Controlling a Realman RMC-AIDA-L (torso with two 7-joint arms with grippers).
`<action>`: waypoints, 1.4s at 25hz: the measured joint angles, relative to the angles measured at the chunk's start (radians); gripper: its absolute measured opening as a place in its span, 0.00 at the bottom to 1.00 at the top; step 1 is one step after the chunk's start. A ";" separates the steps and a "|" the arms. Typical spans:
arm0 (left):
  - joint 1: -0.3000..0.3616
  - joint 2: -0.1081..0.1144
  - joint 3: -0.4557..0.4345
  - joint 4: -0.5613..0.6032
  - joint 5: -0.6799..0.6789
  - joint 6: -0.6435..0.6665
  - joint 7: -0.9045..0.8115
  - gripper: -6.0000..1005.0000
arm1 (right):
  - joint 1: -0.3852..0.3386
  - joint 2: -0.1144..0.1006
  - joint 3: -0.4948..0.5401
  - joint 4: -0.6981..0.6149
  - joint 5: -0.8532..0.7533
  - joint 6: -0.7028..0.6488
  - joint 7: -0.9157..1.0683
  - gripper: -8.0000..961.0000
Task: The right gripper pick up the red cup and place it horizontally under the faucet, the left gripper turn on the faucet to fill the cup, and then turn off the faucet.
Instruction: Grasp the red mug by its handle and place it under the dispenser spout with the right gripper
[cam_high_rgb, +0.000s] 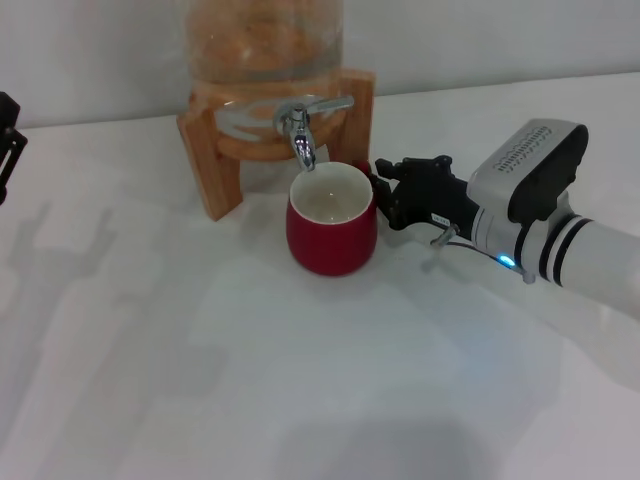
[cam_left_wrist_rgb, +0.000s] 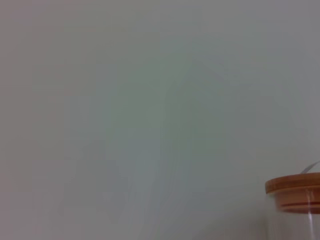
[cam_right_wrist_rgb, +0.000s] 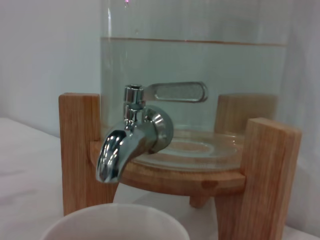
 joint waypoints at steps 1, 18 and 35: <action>0.000 0.000 0.000 0.000 0.000 0.000 0.000 0.83 | 0.000 0.000 0.000 0.000 0.000 0.000 0.000 0.18; -0.002 0.002 0.000 -0.001 -0.003 -0.003 0.001 0.83 | 0.023 0.000 0.009 -0.016 -0.003 0.052 0.000 0.24; -0.002 0.001 0.000 0.003 0.000 -0.012 0.003 0.83 | 0.023 -0.001 0.025 -0.010 0.008 0.055 -0.003 0.27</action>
